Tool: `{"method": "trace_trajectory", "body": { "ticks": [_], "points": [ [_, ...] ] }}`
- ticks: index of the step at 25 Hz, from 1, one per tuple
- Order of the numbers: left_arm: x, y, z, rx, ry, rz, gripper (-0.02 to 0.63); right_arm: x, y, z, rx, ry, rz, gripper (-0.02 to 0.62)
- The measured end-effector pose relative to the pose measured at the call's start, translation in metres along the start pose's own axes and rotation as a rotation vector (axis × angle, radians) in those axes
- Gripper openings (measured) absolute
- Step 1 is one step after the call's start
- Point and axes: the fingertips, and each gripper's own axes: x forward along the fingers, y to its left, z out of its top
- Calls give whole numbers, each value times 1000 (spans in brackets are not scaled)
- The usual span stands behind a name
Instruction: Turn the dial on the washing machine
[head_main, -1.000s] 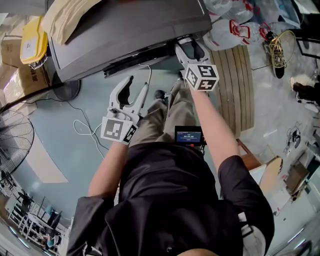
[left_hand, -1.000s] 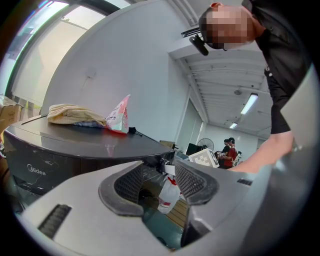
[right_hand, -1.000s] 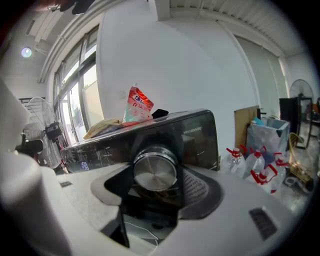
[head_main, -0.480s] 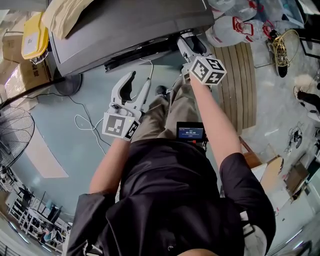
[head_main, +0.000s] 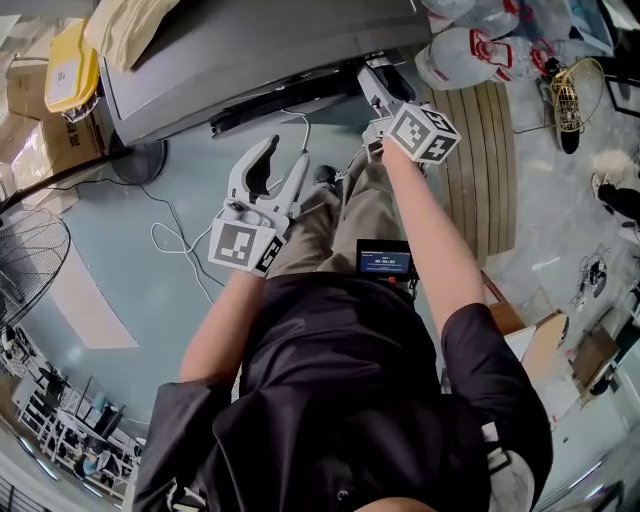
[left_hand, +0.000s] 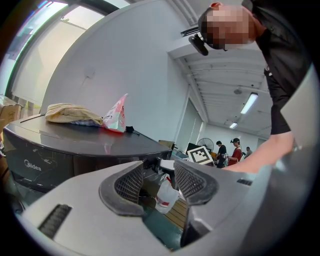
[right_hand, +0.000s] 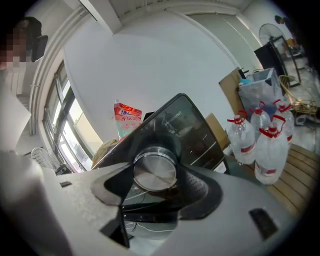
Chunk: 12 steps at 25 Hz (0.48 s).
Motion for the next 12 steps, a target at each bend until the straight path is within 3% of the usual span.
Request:
{"method": "trace_trajectory", "body": {
  "ticks": [12],
  "points": [
    [-4,-5,-4,1,-4,8,187,-2,-1,0,162,-24,32,276]
  ]
}}
